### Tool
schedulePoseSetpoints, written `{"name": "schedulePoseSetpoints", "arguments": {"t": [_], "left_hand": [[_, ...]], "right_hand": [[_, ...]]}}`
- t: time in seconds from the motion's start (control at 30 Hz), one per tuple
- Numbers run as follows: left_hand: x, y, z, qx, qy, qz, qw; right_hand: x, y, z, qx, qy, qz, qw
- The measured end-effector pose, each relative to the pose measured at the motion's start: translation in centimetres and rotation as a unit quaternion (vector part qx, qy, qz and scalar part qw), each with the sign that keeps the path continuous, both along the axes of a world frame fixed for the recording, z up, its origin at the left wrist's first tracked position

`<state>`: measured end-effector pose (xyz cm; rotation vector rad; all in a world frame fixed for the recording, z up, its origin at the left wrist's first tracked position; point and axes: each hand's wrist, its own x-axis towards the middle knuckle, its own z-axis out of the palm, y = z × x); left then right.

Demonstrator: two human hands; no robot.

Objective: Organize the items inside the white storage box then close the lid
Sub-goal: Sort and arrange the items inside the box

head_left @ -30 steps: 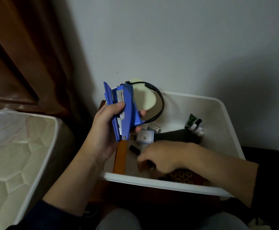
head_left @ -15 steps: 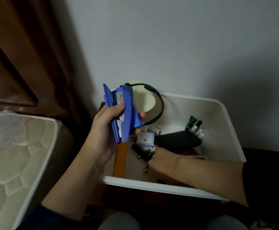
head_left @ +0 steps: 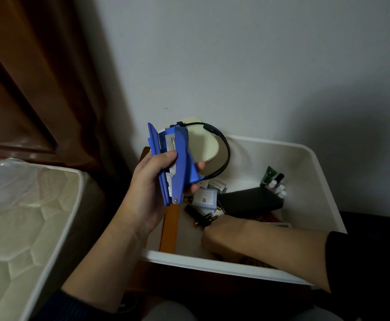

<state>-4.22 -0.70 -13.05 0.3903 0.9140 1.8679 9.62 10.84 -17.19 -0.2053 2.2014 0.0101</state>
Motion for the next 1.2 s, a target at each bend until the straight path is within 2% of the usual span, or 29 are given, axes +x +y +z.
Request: {"name": "schedulePoseSetpoints", "arguments": {"t": [0.1, 0.2, 0.27, 0.37, 0.43, 0.5, 0.67, 0.77, 0.9, 0.93, 1.0, 1.1, 1.2], "left_hand": [[0.0, 0.0, 0.2, 0.003, -0.003, 0.005, 1.0], [0.0, -0.1, 0.3, 0.005, -0.003, 0.006, 1.0], [0.0, -0.1, 0.3, 0.007, -0.009, 0.011, 1.0], [0.0, -0.1, 0.3, 0.008, -0.015, 0.015, 1.0], [0.0, -0.1, 0.4, 0.005, -0.012, 0.016, 1.0], [0.1, -0.1, 0.4, 0.003, -0.011, 0.016, 1.0], [0.0, 0.1, 0.2, 0.009, -0.007, 0.011, 1.0], [0.0, 0.1, 0.2, 0.012, -0.006, 0.005, 1.0], [-0.1, 0.1, 0.1, 0.013, -0.004, 0.005, 1.0], [-0.1, 0.1, 0.1, 0.015, -0.003, 0.005, 1.0], [-0.1, 0.0, 0.1, 0.017, -0.003, 0.003, 1.0], [-0.1, 0.0, 0.0, 0.018, -0.008, 0.003, 1.0], [-0.1, 0.1, 0.0, 0.014, -0.004, 0.003, 1.0]], "right_hand": [[0.0, 0.8, 0.1, -0.074, 0.058, -0.066, 0.993], [0.3, 2.3, 1.5, -0.135, 0.125, -0.149, 0.972], [0.7, 4.3, 2.8, -0.135, 0.177, -0.214, 0.951], [1.0, 8.4, 3.8, -0.053, 0.258, -0.308, 0.914], [0.8, 10.2, 3.3, 0.065, 0.299, -0.314, 0.899], [0.3, 10.9, 2.0, 0.155, 0.298, -0.315, 0.888], [-0.1, 11.5, -0.9, 0.218, 0.302, -0.327, 0.869], [0.0, 11.0, -1.1, 0.173, 0.36, -0.274, 0.875], [0.5, 6.9, 0.5, -0.074, 0.345, -0.144, 0.924], [0.7, 5.7, 0.5, -0.099, 0.321, -0.088, 0.938], [1.0, 4.0, -0.7, -0.068, 0.278, 0.011, 0.958], [0.8, 2.3, -2.9, 0.037, 0.28, 0.111, 0.953], [0.1, 1.5, -4.0, 0.077, 0.287, 0.127, 0.946]]}}
